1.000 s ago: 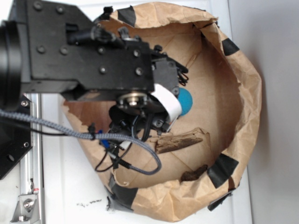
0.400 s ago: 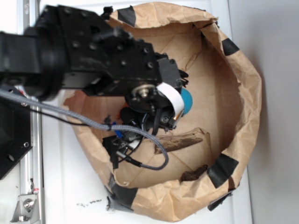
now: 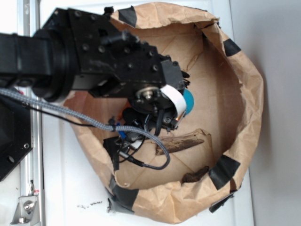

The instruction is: Grab the green ball.

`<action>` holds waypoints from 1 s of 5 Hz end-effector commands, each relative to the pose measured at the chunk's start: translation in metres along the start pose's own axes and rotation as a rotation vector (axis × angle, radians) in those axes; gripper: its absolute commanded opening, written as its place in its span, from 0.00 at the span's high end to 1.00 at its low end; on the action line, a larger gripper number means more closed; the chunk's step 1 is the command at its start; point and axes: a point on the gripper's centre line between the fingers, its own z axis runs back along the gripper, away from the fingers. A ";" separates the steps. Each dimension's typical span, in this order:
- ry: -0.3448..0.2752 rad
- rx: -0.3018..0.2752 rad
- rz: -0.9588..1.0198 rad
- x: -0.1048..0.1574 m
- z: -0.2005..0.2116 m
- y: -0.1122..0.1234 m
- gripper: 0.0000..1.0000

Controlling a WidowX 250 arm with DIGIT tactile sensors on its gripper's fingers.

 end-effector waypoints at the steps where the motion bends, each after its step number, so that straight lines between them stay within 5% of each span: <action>1: 0.014 0.023 0.014 -0.002 -0.012 -0.006 0.00; 2: 0.007 0.032 0.028 -0.001 -0.014 -0.004 1.00; 5: -0.006 0.029 0.041 -0.007 -0.010 -0.011 1.00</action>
